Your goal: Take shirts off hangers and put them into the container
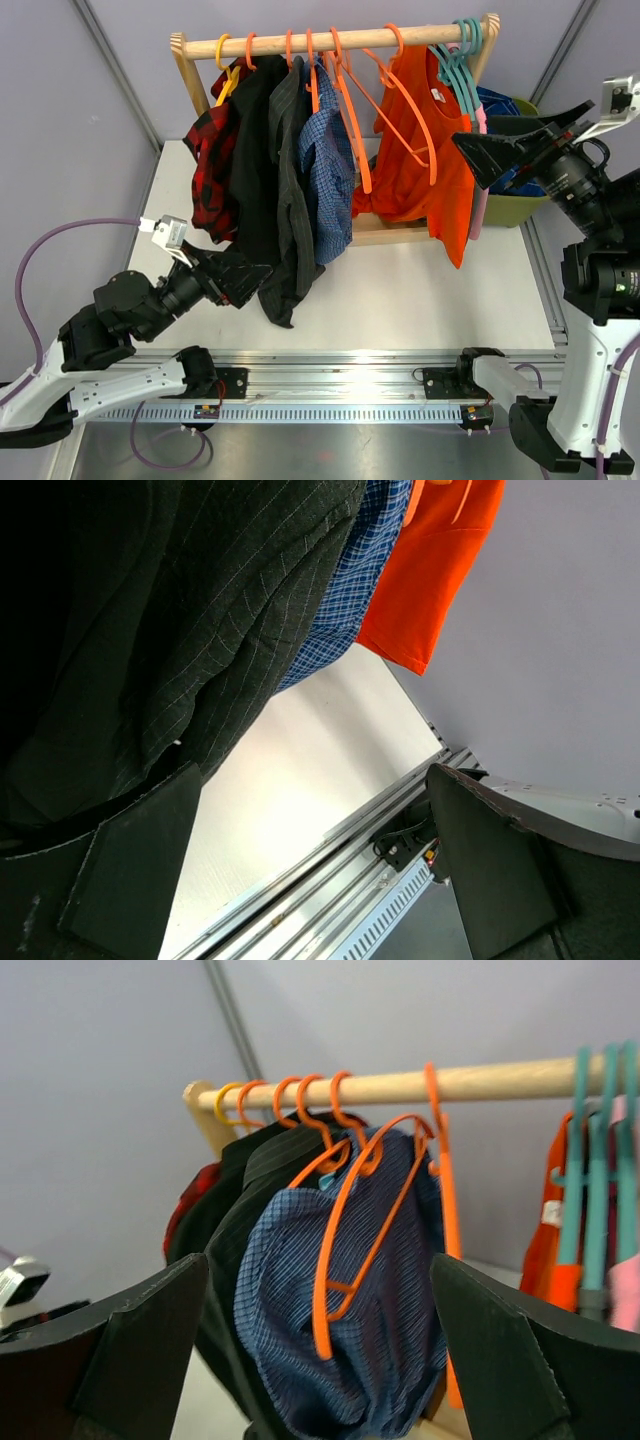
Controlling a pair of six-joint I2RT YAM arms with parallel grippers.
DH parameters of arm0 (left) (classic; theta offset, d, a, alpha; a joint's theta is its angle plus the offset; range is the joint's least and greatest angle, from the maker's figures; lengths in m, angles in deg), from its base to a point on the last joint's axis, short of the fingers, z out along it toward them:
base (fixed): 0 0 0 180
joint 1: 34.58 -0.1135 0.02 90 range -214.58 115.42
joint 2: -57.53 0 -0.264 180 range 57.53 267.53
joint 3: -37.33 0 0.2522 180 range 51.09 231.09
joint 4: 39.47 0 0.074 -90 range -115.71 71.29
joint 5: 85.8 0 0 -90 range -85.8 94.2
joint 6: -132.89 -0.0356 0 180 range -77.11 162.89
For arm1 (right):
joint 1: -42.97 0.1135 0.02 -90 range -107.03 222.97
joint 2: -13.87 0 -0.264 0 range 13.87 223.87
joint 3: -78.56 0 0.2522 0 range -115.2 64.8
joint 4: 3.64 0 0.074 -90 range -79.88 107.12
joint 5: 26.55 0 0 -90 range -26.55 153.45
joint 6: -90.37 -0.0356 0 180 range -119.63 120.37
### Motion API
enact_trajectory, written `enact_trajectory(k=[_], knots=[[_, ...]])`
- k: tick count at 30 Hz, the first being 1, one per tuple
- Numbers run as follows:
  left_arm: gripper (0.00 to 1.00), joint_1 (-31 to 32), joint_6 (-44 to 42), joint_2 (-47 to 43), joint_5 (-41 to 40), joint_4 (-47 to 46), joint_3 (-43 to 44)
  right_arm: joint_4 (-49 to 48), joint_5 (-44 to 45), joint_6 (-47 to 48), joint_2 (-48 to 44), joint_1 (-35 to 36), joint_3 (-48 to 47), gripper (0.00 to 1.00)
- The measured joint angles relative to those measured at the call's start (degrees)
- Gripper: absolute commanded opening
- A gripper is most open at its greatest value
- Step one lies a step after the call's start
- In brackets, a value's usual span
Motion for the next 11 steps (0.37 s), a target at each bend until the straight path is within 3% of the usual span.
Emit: enact_trajectory(k=[11], knots=[[0.99,0.0,0.11,-0.31,0.48,0.0,0.0,0.31,-10.14,-5.18,-1.22,0.02,3.78,1.0]])
